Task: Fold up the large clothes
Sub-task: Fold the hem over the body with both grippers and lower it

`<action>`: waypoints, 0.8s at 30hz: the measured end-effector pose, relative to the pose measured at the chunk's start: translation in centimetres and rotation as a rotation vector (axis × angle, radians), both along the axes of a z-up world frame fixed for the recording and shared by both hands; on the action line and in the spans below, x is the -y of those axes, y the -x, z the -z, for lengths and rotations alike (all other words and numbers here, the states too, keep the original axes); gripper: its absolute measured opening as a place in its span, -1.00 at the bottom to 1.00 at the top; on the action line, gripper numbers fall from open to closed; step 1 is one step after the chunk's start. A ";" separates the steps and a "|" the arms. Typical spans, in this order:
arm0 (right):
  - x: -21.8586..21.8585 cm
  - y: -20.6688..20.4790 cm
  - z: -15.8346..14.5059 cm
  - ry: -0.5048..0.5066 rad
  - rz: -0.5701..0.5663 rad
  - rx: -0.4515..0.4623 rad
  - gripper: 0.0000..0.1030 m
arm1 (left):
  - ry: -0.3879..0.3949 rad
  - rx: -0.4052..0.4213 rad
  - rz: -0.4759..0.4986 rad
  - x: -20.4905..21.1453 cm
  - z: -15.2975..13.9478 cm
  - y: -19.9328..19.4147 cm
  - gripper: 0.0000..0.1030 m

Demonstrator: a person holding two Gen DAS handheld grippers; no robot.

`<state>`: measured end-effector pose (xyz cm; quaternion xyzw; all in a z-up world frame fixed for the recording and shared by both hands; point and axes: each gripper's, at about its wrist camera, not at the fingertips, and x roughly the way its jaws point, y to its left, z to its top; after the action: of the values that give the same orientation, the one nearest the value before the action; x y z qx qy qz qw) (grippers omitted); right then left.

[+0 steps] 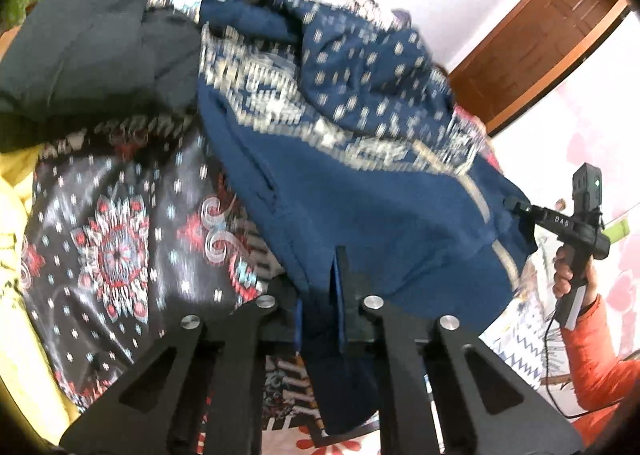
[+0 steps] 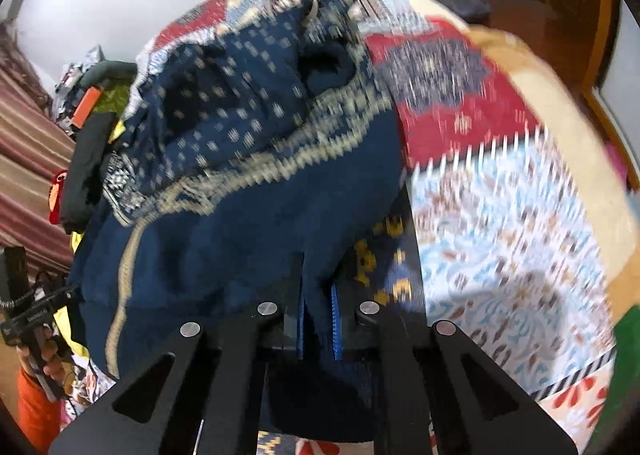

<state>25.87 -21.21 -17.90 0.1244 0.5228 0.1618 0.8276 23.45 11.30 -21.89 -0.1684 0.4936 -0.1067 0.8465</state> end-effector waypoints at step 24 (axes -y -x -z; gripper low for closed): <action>-2.6 -18.6 -11.2 0.011 0.061 0.328 -0.87 | 0.014 0.292 -0.240 -7.4 -10.9 -20.3 -0.84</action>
<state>44.46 -18.59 -6.71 0.1075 0.3776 0.1517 0.9071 43.70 18.67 -10.95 -0.2147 0.3410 -0.0316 0.9147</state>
